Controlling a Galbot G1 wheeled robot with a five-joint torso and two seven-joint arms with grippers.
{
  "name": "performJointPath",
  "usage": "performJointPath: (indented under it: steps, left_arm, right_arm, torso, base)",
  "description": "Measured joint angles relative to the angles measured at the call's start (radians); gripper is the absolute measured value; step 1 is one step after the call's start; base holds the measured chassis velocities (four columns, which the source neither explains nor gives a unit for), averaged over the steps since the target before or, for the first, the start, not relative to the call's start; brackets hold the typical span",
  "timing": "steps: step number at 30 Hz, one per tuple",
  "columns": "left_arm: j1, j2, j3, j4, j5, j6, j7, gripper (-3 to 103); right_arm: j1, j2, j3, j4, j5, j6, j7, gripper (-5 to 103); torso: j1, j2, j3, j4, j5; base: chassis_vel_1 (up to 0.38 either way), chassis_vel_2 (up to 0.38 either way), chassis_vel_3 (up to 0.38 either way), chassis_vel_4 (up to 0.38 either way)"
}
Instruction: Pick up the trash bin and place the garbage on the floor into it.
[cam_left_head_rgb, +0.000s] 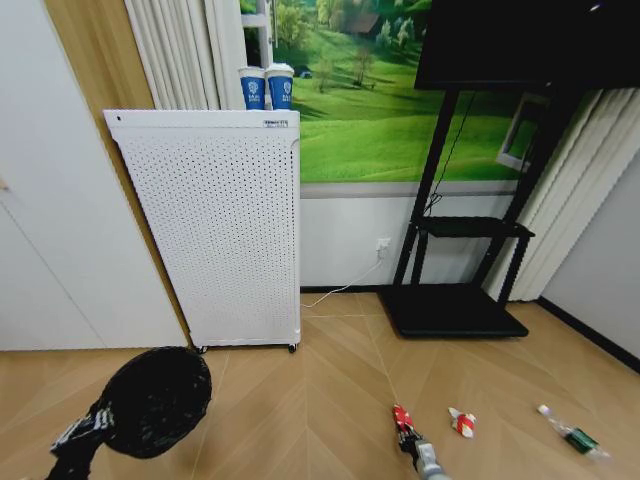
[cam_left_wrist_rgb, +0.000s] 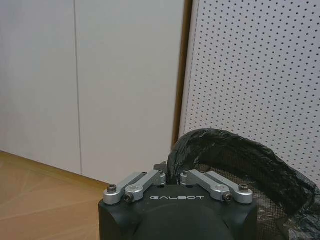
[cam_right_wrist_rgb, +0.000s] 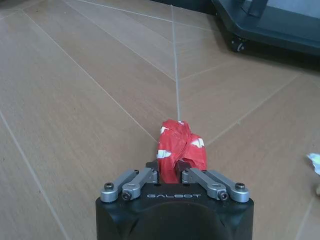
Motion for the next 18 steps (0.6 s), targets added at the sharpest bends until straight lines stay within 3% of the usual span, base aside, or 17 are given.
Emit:
performJointPath:
  steps: [5,8,11,14,18]
  left_arm:
    - [-0.037,0.060,0.041,0.032,-0.009,0.014,0.017,7]
    - [-0.124,0.217,0.131,0.117,-0.007,0.005,0.071,7]
    - [-0.159,0.269,0.181,0.155,-0.015,-0.013,0.088,7]
    - [-0.166,0.277,0.189,0.162,-0.017,-0.018,0.091,7]
    - [-0.256,0.349,0.280,0.265,-0.031,-0.094,0.153,7]
  right_arm:
    - [-0.097,-0.038,0.035,0.154,0.053,0.049,-0.055,17]
    - [-0.212,-0.084,0.075,0.369,0.132,0.091,-0.070,17]
    - [-0.248,-0.094,0.089,0.442,0.163,0.095,-0.072,17]
    - [-0.254,-0.096,0.090,0.454,0.169,0.096,-0.075,17]
    - [-0.292,-0.125,0.079,0.612,0.250,0.073,-0.094,17]
  torso:
    - [0.000,0.000,0.000,-0.0003,-0.0006]
    - [0.000,0.000,0.000,-0.0008,-0.0008]
    - [0.000,0.000,0.000,-0.0008,-0.0013]
    - [0.000,0.000,0.000,-0.0007,-0.0011]
    - [0.000,0.000,0.000,0.0000,-0.0013]
  base:
    - [0.000,0.000,0.000,0.000]
    - [0.000,0.000,0.000,0.000]
    - [0.000,0.000,0.000,0.000]
    - [0.000,0.000,0.000,0.000]
    - [0.000,0.000,0.000,0.000]
